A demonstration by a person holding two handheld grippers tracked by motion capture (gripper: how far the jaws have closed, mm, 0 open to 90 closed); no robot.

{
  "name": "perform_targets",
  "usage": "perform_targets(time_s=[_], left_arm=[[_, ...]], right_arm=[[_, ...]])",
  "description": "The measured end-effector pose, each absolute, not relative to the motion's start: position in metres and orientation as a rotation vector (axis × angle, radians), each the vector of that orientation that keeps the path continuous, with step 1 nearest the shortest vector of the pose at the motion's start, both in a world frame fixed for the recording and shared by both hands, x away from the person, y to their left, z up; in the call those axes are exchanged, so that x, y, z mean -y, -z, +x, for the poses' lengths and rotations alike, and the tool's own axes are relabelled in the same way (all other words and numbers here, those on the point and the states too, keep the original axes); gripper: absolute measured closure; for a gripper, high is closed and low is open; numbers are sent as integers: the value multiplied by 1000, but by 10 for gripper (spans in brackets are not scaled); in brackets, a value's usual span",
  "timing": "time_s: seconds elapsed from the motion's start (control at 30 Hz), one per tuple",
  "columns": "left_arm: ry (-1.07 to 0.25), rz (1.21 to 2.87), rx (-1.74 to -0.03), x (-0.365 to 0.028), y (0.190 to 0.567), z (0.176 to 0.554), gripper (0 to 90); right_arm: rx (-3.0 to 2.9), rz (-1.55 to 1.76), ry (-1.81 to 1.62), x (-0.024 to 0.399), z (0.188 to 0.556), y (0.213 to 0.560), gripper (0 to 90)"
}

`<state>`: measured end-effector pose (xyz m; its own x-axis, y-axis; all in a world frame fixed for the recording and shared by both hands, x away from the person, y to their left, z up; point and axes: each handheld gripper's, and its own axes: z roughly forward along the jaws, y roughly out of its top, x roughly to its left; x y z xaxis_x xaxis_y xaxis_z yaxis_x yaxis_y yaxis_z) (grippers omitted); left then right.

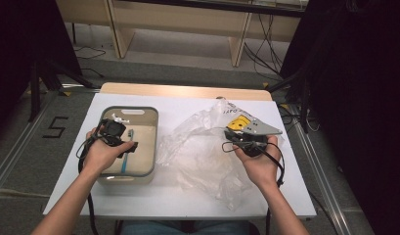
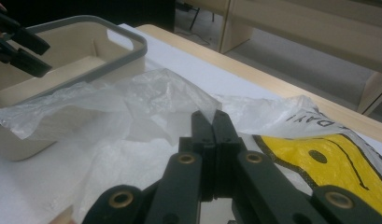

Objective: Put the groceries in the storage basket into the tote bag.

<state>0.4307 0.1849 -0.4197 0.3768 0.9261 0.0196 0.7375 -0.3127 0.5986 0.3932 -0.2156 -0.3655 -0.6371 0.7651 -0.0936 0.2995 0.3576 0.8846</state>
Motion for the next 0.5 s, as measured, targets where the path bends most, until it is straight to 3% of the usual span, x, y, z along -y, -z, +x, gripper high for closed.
perform_targets(time_s=[0.5], left_arm=[[-423,2200,-1538,-184,437,458,341]], right_arm=[[-2134,921,-1223,214,393,367,900]])
